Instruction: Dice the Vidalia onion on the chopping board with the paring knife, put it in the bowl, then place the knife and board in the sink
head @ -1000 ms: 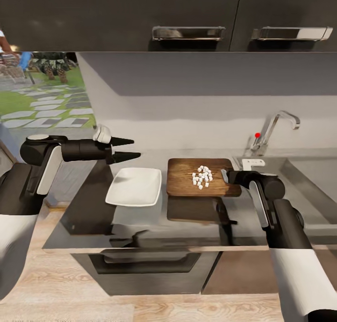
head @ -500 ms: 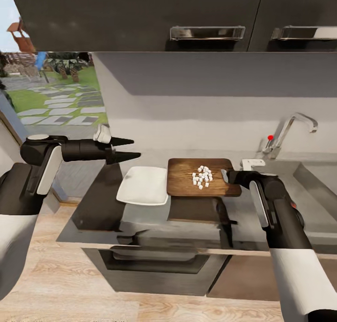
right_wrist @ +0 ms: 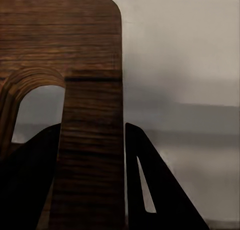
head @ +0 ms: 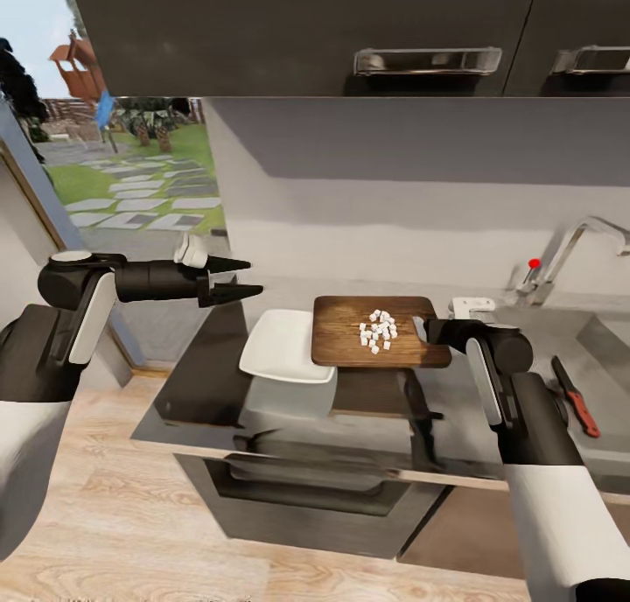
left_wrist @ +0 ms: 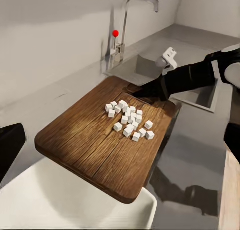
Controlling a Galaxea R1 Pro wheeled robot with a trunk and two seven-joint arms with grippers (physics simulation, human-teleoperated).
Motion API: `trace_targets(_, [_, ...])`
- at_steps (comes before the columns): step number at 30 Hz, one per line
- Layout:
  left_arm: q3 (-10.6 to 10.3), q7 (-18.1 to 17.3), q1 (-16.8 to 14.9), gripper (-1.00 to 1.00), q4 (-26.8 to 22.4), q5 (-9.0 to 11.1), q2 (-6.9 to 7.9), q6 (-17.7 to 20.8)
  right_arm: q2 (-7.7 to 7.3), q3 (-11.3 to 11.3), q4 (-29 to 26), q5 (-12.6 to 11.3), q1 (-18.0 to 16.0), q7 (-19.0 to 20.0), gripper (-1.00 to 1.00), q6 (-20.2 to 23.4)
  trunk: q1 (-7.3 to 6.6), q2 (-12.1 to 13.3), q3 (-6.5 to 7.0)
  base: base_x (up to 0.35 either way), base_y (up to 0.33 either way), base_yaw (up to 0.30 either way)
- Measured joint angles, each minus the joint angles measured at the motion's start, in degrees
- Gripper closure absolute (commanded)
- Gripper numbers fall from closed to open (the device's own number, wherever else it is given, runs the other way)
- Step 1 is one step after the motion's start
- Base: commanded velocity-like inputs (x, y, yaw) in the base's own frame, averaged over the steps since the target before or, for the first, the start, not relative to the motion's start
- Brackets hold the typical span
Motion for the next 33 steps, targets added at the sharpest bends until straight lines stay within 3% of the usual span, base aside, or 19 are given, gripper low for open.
trace_targets(33, [0.0, 0.0, 0.0, -1.00, 0.0, 0.0, 0.00, 0.0, 0.00, 0.0, 0.0, 0.0, 0.0, 0.0, 1.00, 0.0, 0.00, 0.0, 0.00, 0.000, 0.000, 0.171])
